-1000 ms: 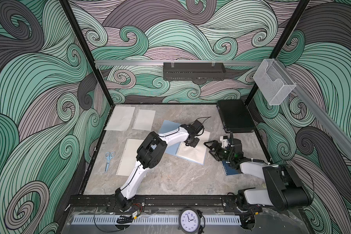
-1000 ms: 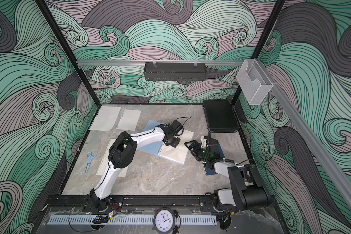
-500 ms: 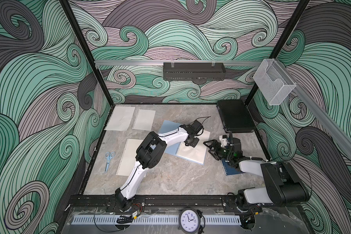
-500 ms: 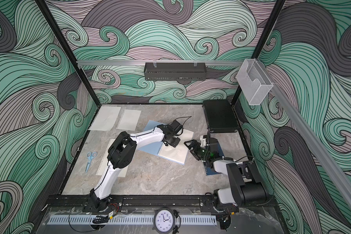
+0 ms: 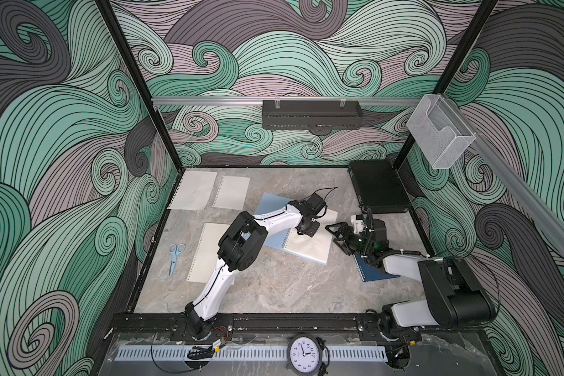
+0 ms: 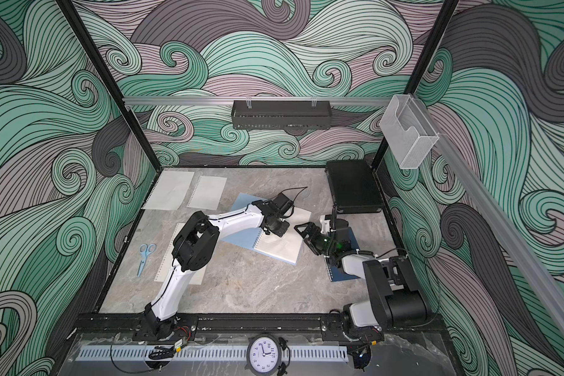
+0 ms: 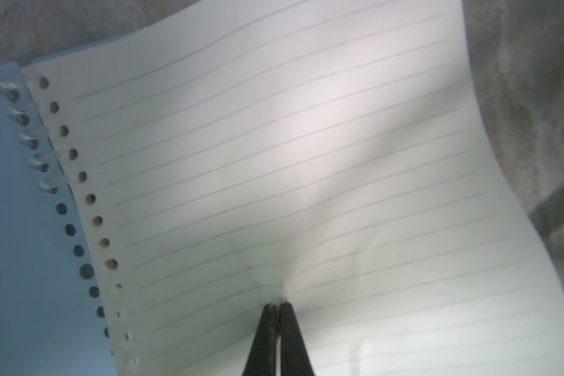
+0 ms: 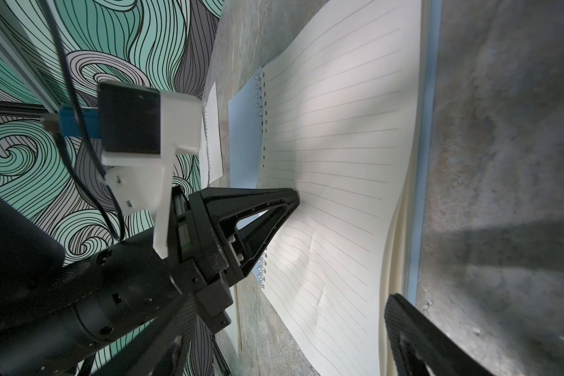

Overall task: Tear off pages from different notebooks
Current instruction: Tear off the paper from the notebook.

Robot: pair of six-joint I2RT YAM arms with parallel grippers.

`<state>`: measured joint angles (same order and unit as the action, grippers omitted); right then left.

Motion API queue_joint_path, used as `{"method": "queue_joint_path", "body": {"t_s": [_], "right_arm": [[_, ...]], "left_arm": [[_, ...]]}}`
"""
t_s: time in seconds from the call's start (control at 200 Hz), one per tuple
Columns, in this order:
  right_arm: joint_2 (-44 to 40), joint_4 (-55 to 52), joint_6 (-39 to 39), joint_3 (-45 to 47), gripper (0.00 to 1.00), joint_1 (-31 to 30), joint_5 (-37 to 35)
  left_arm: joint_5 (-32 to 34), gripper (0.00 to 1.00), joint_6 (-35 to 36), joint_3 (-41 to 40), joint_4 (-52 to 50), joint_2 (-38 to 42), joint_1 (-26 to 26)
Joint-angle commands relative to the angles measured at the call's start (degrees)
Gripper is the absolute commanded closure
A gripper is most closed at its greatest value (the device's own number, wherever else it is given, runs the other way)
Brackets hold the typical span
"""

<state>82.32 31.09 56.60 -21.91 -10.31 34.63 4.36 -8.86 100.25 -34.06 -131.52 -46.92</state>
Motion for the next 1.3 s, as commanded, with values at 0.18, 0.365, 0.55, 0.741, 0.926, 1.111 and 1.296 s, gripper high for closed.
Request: {"method": "queue_joint_path", "body": {"t_s": [0.18, 0.365, 0.55, 0.741, 0.926, 1.111, 1.296], "right_arm": [[2.52, 2.31, 0.86, -1.64, 0.09, -0.33, 0.43], [3.89, 3.48, 1.32, -1.93, 0.09, -0.53, 0.81], [3.99, 3.53, 1.34, -2.43, 0.09, -0.71, 0.86], [3.80, 2.50, 0.92, -2.96, 0.10, -0.93, 0.70], [5.10, 3.17, 1.17, -3.21, 0.10, -1.05, 0.77], [7.15, 4.89, 1.87, -3.51, 0.11, -1.11, 0.66], [9.48, 4.43, 1.02, -4.35, 0.30, -1.05, 0.26]], "left_arm": [[-6.84, 1.00, -0.45, -6.55, -8.22, -9.72, -0.71], [-7.00, 1.00, -0.32, -6.73, -8.24, -9.77, -0.70], [-7.26, 1.00, -0.19, -6.82, -8.17, -9.87, -0.63], [-7.52, 1.00, -0.12, -6.73, -8.15, -10.27, -0.69], [-7.61, 1.00, -0.01, -6.86, -8.13, -10.41, -0.72], [-9.51, 1.00, -0.40, -8.11, -6.65, -9.56, -0.64], [-10.51, 1.00, -1.56, -8.65, -6.40, -7.44, 0.11]]}}
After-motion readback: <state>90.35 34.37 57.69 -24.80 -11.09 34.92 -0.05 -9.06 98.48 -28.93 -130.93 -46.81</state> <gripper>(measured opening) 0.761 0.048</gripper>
